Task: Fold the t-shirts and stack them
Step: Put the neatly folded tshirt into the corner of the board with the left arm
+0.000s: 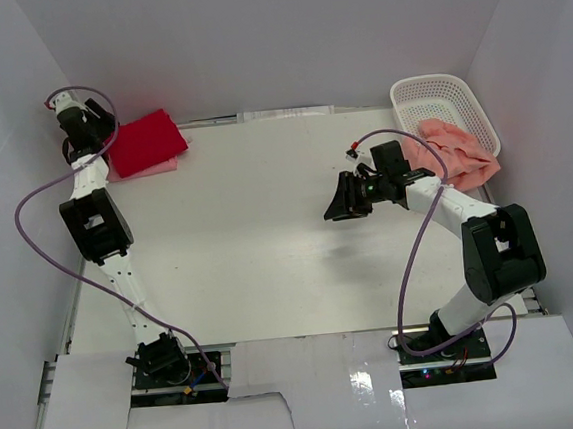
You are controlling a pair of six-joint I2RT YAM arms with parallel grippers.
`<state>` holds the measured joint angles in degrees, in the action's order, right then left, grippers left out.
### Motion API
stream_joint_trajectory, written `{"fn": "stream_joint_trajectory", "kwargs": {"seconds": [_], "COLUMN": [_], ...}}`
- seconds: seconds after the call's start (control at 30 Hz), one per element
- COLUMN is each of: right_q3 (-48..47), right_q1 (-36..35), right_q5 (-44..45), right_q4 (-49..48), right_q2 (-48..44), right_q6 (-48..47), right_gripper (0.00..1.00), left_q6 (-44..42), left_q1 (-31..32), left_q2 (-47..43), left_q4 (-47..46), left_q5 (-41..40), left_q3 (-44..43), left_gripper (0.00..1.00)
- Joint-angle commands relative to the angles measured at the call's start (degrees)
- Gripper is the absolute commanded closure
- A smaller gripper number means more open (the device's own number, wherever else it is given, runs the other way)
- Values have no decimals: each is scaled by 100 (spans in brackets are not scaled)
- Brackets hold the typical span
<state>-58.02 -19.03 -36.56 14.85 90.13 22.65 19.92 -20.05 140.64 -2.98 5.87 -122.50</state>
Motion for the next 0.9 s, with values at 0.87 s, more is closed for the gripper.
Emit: {"fn": "stream_joint_trajectory", "kwargs": {"seconds": [0.87], "right_q3": [132], "right_q1": [-207], "right_q5": [860], "right_q4": [176], "right_q2": [-1963], "right_q6": [-543], "right_gripper": [39], "left_q6": [-217], "left_q1": [1249], "left_q2": [-4578], "left_q4": [1651], "left_q5": [-1562], "left_q3": [3895], "left_gripper": [2]}}
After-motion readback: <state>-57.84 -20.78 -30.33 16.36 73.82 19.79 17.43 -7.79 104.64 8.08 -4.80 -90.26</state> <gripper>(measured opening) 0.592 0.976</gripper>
